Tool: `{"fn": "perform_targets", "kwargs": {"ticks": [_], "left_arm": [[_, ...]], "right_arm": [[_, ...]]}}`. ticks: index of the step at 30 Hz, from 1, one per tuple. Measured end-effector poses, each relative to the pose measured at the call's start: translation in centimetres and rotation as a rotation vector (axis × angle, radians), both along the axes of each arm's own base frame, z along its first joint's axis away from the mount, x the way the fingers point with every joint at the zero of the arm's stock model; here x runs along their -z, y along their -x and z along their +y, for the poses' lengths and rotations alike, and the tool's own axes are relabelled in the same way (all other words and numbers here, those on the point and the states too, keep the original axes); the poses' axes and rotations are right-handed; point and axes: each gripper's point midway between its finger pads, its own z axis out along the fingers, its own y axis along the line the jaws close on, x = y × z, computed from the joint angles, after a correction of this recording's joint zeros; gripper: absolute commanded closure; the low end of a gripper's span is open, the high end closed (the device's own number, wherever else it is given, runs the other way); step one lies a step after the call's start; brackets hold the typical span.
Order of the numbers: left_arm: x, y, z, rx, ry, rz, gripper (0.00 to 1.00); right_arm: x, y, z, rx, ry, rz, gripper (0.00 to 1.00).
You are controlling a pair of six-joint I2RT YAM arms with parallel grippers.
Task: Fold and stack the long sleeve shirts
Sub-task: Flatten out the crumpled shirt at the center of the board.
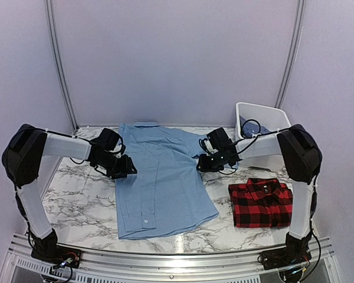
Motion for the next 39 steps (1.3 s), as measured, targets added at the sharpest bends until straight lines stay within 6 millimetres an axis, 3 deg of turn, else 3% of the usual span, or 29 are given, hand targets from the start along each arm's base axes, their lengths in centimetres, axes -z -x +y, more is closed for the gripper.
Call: {"fn": "perform_targets", "kwargs": {"ticks": [2,6,10,15,19,28,32,39], "left_arm": [[-0.6,1.1,-0.5,0.017,-0.025,-0.014,0.41],[-2.0,4.0,-1.5,0.043,-0.091,-0.059,0.38],[-2.3,7.7,-1.7,0.051,-0.162,-0.071,0.37],[-0.3,12.4,-0.2,0.022,-0.24,-0.003,0.37],[0.8,15.8,0.6,0.012,-0.266,0.054,0.39],[0.9,17.4,-0.6,0.002,-0.243,0.077,0.52],[1.2,17.5,-0.6,-0.005,-0.25,0.086,0.58],[1.2,17.1,-1.0,-0.009,-0.256,0.078,0.84]], "right_arm": [[-0.2,0.6,-0.7,0.008,0.041,0.001,0.51],[-1.2,1.5,-0.8,0.004,0.104,-0.019,0.47],[-2.8,2.5,2.0,-0.052,0.117,-0.057,0.45],[-5.3,3.6,6.2,-0.138,0.09,-0.121,0.44],[-6.2,4.2,8.3,-0.18,0.073,-0.146,0.45],[-2.6,4.7,8.7,-0.202,0.11,-0.092,0.46],[-2.3,4.8,8.8,-0.205,0.113,-0.088,0.46],[-2.2,5.1,9.1,-0.216,0.093,-0.081,0.46]]}}
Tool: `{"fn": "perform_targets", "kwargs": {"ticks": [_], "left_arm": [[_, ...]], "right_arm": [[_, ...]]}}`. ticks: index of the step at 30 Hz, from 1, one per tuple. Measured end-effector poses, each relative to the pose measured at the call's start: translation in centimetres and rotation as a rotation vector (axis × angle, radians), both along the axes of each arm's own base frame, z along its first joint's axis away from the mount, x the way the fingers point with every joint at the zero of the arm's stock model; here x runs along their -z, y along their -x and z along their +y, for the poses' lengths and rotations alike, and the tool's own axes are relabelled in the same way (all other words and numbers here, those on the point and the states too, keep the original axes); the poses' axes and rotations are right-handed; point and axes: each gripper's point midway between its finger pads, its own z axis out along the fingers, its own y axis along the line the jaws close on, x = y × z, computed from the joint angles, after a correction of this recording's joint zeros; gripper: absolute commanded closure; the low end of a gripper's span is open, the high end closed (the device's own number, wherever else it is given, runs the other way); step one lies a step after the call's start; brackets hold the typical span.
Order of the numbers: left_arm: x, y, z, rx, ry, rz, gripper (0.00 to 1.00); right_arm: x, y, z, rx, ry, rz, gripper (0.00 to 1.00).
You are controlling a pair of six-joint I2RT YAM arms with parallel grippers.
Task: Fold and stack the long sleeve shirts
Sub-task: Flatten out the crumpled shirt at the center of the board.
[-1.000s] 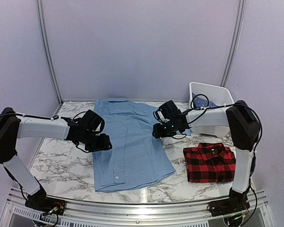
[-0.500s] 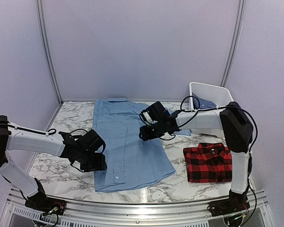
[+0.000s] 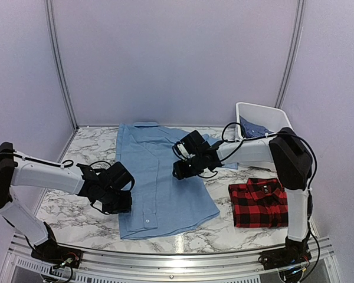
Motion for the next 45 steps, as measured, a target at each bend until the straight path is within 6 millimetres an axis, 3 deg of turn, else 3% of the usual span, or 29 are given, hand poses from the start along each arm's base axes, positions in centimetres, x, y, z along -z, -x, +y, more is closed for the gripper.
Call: {"fn": "perform_targets", "kwargs": {"ticks": [3,8,14,19,23,31,38,45], "left_arm": [[-0.3,-0.4,-0.1,-0.004,0.0,-0.014,0.91],[-1.2,-1.1,0.1,-0.022,-0.011,-0.055,0.91],[-3.8,-2.2,0.6,-0.054,-0.018,-0.132,1.0],[-6.6,-3.7,2.7,-0.121,-0.037,-0.213,1.0],[-9.7,-6.3,6.9,-0.256,-0.051,-0.29,1.0],[-17.3,-11.3,19.2,-0.574,-0.158,-0.461,1.0],[-20.6,-13.0,29.1,-0.798,-0.287,-0.491,1.0],[-24.1,-14.7,34.9,-0.912,-0.354,-0.529,1.0]], "right_arm": [[0.4,0.2,-0.1,-0.002,0.002,0.007,0.47],[0.8,0.5,-0.3,-0.003,0.008,0.014,0.47],[1.4,0.6,-0.4,-0.003,0.013,0.021,0.47],[2.1,0.8,-0.6,-0.004,0.022,0.028,0.47],[2.2,0.7,-0.6,-0.004,0.018,0.023,0.47],[2.2,0.6,-0.5,-0.009,0.012,0.012,0.47],[2.2,0.6,-0.4,-0.01,0.01,0.01,0.47],[2.2,0.5,-0.3,-0.015,0.004,0.005,0.47]]}}
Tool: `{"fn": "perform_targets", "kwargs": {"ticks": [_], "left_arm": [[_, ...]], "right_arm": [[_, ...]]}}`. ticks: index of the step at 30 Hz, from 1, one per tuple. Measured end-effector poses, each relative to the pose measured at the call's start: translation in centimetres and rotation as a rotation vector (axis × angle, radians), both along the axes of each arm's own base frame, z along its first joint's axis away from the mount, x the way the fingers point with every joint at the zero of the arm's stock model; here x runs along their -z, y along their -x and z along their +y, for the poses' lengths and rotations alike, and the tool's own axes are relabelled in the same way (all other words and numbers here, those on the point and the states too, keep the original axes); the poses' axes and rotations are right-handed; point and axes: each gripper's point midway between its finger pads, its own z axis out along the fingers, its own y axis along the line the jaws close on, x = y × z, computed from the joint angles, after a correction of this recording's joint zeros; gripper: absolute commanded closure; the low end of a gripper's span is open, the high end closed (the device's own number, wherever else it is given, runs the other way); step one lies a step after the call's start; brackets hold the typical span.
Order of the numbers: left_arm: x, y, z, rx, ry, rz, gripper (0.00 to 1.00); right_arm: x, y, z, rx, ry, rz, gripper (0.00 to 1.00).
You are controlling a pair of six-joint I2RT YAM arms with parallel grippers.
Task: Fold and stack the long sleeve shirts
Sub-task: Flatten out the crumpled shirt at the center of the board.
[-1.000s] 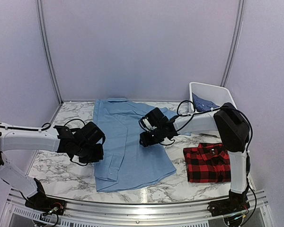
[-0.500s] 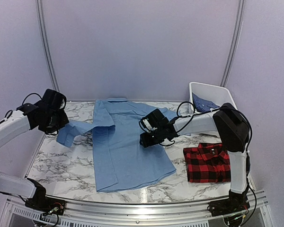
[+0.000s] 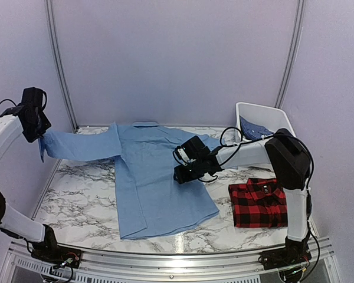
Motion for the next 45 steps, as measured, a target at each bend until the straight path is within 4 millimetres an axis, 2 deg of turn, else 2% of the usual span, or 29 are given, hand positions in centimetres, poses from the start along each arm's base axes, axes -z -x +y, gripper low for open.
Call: {"fn": "perform_targets", "kwargs": {"ticks": [6,9,17,22,27,38,45], "left_arm": [[-4.6,-1.8,2.5,-0.022,-0.055,-0.062,1.0],[-5.9,-2.7,3.1,-0.017,-0.079,-0.073,1.0],[-5.1,-5.6,3.9,0.017,-0.116,-0.003,1.0],[-6.0,-6.8,4.4,0.021,-0.147,0.002,1.0],[-7.1,-7.0,4.6,0.019,-0.166,-0.014,1.0],[-5.8,-7.6,4.8,0.028,-0.172,0.026,1.0],[-6.2,-7.3,5.6,-0.004,-0.225,0.043,1.0]], "right_arm": [[0.0,-0.1,0.1,-0.004,-0.003,-0.004,0.47],[0.0,0.0,0.1,-0.004,-0.004,-0.004,0.46],[0.0,0.0,0.1,-0.005,-0.004,-0.003,0.46],[0.0,0.0,0.1,-0.004,-0.003,-0.003,0.46],[0.0,0.0,0.1,-0.005,-0.004,-0.003,0.46],[0.0,-0.2,0.3,-0.005,-0.001,-0.001,0.46],[-0.1,-0.1,0.5,-0.007,0.007,-0.002,0.46]]}}
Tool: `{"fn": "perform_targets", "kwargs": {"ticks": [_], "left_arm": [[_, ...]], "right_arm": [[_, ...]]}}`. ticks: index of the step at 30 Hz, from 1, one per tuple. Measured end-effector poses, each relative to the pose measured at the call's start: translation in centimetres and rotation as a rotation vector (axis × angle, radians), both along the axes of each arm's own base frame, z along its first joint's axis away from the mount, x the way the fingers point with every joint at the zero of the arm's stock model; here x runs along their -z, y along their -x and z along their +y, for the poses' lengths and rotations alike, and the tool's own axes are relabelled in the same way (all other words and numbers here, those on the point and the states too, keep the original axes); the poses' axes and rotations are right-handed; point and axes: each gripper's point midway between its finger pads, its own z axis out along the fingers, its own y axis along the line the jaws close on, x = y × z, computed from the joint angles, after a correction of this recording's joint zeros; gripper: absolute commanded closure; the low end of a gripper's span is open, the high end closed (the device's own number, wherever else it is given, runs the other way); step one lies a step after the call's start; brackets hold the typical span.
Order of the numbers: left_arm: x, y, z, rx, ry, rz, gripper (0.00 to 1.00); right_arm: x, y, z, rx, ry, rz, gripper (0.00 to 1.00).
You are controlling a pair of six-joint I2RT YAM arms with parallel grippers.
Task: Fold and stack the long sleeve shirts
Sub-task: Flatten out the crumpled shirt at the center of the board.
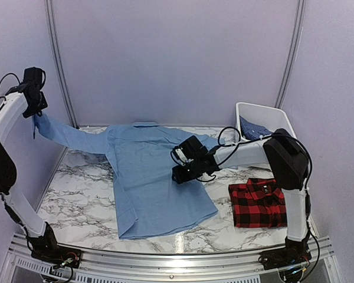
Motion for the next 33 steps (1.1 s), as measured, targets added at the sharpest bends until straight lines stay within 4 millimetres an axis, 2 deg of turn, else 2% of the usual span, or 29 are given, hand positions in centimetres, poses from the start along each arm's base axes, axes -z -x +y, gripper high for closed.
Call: {"fn": "perform_targets", "kwargs": {"ticks": [3,6,9,10,11,14,19,24,30,33], "left_arm": [[0.1,-0.1,0.1,0.0,-0.012,0.0,1.0],[0.4,-0.1,0.1,0.004,-0.016,0.01,1.0],[0.4,-0.2,0.1,0.007,-0.019,0.011,1.0],[0.3,-0.3,0.1,0.008,-0.02,0.007,1.0],[0.3,-0.3,0.1,0.009,-0.021,0.003,1.0],[0.1,-0.4,0.1,0.01,-0.022,-0.004,1.0],[0.1,-0.6,0.0,0.017,-0.018,-0.012,1.0],[0.2,-0.9,-0.3,0.039,-0.002,-0.016,1.0],[0.6,-1.3,-1.2,0.082,0.026,-0.024,1.0],[1.0,-1.7,-2.0,0.111,0.04,-0.022,1.0]], "right_arm": [[-0.1,0.8,0.7,-0.021,0.008,0.004,0.44],[-0.7,2.5,2.8,-0.08,0.006,0.0,0.44],[-1.5,4.5,5.9,-0.16,-0.018,-0.007,0.44],[-1.7,4.7,6.6,-0.175,-0.026,-0.01,0.44],[-1.9,5.9,8.2,-0.216,-0.037,-0.011,0.44],[-2.2,7.4,11.6,-0.292,-0.066,-0.013,0.44],[-1.3,9.6,16.1,-0.405,-0.097,0.007,0.43],[-1.4,11.7,18.8,-0.5,-0.127,0.023,0.4],[-4.3,14.3,22.8,-0.615,-0.236,0.016,0.34],[-4.8,15.3,23.9,-0.654,-0.277,0.029,0.3]]}}
